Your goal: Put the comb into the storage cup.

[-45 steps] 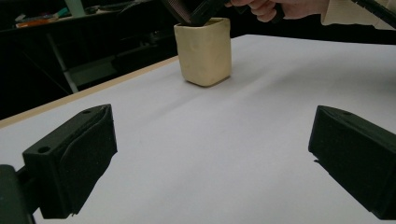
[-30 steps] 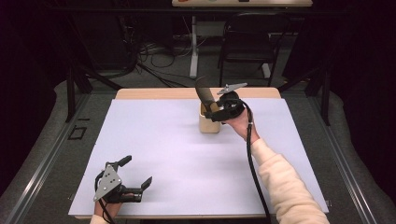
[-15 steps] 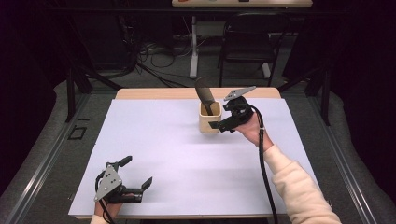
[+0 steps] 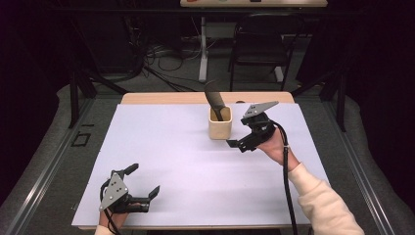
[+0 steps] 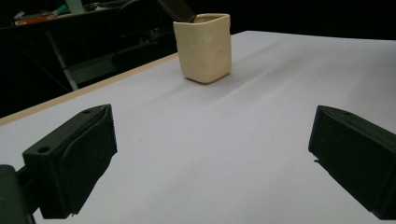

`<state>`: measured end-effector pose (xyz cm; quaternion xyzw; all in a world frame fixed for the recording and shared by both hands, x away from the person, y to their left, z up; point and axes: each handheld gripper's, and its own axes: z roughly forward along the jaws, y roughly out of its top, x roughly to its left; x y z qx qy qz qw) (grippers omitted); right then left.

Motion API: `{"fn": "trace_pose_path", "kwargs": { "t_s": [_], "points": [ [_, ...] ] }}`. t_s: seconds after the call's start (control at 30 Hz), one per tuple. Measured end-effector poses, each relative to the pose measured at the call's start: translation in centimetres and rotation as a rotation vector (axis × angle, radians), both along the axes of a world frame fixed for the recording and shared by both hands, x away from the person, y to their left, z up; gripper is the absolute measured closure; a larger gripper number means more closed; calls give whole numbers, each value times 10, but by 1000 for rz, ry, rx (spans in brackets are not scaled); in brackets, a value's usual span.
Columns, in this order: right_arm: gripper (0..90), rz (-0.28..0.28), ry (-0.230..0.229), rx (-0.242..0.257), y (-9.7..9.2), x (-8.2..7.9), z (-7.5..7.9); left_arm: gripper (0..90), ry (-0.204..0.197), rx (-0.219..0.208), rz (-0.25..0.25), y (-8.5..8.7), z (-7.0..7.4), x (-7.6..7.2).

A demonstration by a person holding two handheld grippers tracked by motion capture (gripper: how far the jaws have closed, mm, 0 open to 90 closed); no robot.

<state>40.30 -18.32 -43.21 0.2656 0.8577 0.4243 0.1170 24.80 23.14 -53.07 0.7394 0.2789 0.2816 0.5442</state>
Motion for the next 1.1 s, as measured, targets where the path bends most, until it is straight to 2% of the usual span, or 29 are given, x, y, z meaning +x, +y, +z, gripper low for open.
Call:
{"fn": "trace_pose_path", "kwargs": {
  "t_s": [0.3,0.4,0.7,1.1],
  "points": [
    [0,-3,-7,-16,-17,-22,-7,8,-2,-3,1,0,0,0],
    [0,-7,-9,-35,-22,-32,-10,8,-5,-1,1,0,0,-1],
    [0,-15,-19,-57,-37,-55,-24,8,-1,-2,1,0,0,-1],
    [0,-60,-30,-33,-54,-73,-42,8,-3,0,4,0,0,0]
  ]
}}
